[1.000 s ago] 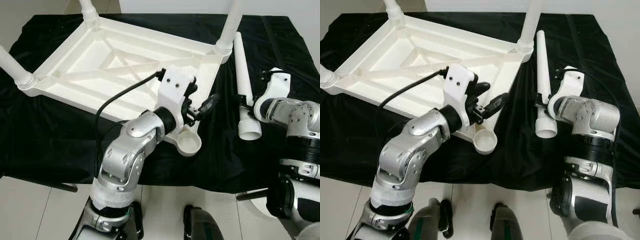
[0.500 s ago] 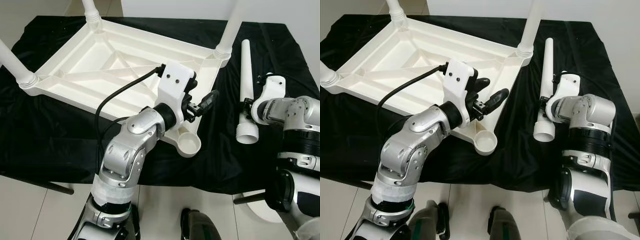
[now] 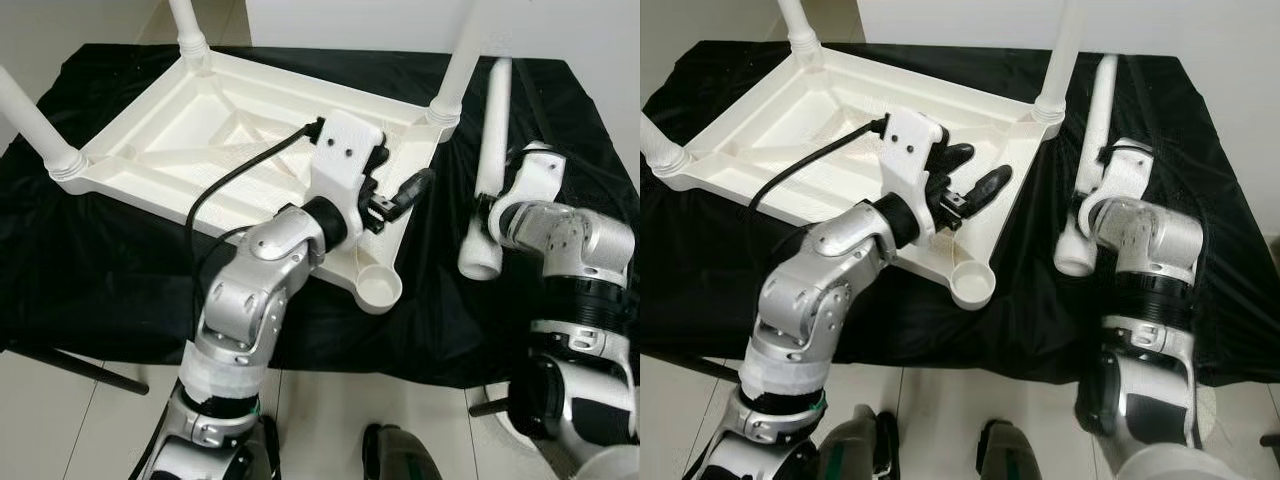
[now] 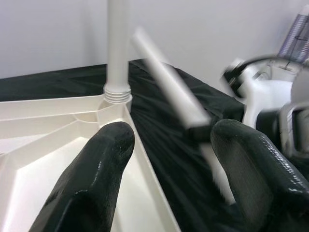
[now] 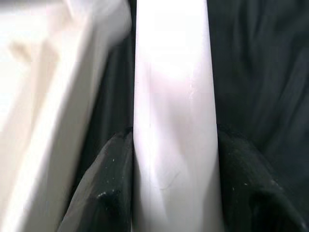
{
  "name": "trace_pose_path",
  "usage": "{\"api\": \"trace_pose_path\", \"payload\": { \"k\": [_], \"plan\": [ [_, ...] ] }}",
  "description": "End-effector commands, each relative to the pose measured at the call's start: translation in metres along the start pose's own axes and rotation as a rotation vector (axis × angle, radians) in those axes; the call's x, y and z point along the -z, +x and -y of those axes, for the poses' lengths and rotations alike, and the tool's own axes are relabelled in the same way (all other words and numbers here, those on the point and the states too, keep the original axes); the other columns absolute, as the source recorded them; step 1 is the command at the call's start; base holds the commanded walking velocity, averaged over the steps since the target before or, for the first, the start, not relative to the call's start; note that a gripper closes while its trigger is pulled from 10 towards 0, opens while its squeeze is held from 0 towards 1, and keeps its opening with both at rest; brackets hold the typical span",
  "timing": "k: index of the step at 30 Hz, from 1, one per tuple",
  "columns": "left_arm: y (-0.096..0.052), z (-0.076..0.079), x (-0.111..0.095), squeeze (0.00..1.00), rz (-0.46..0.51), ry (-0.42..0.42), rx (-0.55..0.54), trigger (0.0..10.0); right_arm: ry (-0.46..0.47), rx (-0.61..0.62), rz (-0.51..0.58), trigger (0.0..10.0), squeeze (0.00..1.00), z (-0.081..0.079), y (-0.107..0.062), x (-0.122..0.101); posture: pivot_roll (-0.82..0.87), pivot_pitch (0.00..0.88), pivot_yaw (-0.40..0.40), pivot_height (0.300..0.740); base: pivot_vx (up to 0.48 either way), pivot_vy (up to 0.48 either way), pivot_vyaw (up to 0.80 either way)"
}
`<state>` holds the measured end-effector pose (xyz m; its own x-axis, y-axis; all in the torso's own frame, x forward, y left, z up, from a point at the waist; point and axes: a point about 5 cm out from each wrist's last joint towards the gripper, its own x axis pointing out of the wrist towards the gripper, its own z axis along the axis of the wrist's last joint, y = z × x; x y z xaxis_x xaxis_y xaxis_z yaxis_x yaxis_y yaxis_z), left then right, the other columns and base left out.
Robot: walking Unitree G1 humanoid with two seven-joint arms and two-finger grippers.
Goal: Building children table
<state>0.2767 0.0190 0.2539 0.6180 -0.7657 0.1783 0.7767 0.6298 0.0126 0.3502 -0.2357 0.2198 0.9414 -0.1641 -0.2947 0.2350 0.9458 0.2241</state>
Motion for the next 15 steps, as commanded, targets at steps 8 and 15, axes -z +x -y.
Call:
{"api": "trace_pose_path", "payload": {
  "k": [8, 15],
  "plan": [
    [-0.006, -0.013, 0.000, 0.00, 0.002, -0.018, -0.054, 10.0, 0.084, -0.068, 0.244, 10.0, 0.00, -0.003, -0.014, 0.005, -0.04, 0.095, 0.042, 0.740, 0.000, 0.000, 0.00],
    [-0.011, -0.010, 0.001, 0.00, 0.004, -0.070, 0.029, 10.0, 0.097, -0.190, 0.443, 10.0, 0.00, -0.011, -0.032, 0.001, -0.04, 0.092, 0.054, 0.740, 0.000, 0.000, 0.00]
  ]
}}
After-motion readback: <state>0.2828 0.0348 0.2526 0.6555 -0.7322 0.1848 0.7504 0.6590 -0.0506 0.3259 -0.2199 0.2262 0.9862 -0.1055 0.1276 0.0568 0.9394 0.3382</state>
